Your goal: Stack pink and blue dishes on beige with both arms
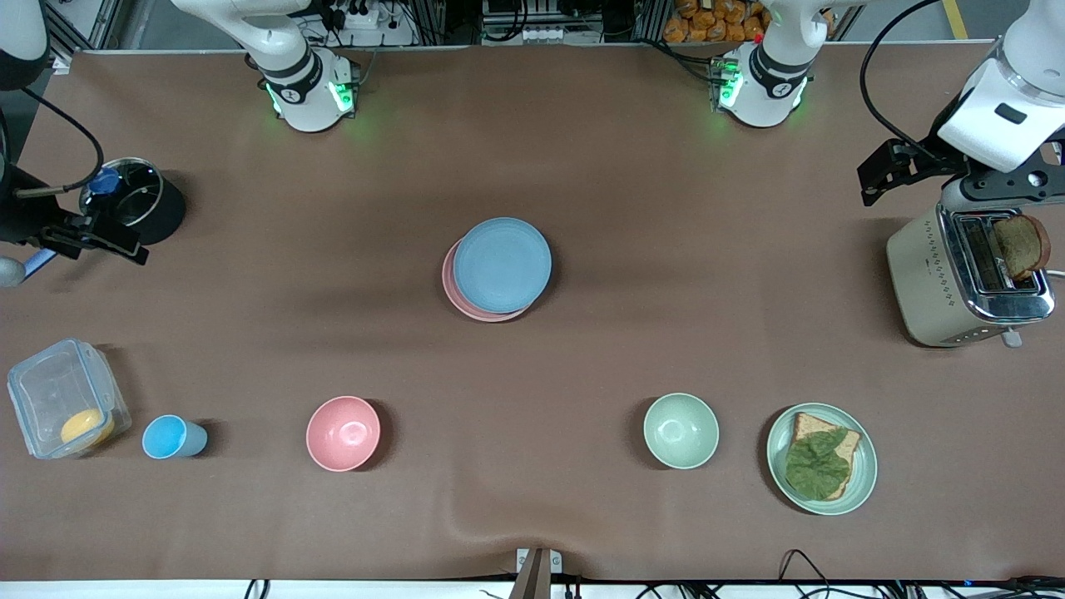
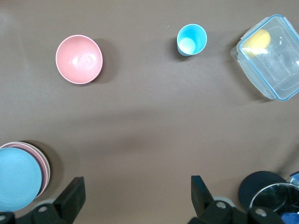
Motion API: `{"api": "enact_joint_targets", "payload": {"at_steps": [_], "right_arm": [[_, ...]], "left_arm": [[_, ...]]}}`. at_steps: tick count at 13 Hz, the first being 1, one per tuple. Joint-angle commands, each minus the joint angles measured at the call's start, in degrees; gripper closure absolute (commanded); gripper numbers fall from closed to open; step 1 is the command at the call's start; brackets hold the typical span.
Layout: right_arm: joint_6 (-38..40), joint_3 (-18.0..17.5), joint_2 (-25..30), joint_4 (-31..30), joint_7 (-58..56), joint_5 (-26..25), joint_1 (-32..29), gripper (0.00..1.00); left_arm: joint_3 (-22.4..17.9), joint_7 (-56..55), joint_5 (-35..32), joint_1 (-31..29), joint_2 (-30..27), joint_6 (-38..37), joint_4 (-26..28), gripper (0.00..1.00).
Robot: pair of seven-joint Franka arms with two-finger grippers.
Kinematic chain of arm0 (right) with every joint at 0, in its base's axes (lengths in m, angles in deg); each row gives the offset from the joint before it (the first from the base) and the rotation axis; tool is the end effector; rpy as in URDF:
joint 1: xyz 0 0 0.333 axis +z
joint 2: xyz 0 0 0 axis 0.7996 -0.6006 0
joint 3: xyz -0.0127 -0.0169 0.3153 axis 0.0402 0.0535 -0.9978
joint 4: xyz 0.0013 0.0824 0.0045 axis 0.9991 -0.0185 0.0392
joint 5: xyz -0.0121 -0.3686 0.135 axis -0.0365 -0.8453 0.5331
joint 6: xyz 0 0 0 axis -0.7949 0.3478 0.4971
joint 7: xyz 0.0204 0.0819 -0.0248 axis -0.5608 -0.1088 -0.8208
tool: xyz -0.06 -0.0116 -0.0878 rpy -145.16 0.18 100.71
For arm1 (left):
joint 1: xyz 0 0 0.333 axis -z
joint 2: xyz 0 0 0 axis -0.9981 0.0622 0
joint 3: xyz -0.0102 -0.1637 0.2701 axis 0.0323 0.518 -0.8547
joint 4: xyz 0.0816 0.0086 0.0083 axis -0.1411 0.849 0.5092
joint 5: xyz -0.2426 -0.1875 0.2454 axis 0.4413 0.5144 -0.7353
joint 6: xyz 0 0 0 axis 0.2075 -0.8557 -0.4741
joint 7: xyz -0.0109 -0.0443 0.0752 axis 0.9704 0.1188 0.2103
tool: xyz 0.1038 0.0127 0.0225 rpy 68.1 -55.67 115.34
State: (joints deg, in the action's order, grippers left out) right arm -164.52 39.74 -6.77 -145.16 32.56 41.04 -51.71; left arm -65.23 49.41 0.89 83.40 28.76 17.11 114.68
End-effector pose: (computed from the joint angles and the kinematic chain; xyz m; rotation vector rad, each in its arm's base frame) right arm 0.5746 -0.0194 0.5969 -3.0989 0.1611 -0.0012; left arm 0.5285 -0.0950 0.6437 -3.0723 -0.0413 -0.0188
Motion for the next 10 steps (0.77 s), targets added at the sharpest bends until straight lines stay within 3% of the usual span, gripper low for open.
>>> {"api": "enact_joint_targets", "payload": {"at_steps": [1, 10], "right_arm": [[0.2, -1.9, 1.4, -1.8, -1.2, -1.3, -2.0, 0.0], [1.7, -1.8, 0.8, -0.6, -1.2, -1.4, -2.1, 0.0]], "left_arm": [[-2.0, 1.5, 0.8, 1.4, -1.4, 0.1, 1.0, 0.0], [-1.5, 1.8, 0.9, 1.4, -0.9, -0.4, -0.2, 0.0]]}}
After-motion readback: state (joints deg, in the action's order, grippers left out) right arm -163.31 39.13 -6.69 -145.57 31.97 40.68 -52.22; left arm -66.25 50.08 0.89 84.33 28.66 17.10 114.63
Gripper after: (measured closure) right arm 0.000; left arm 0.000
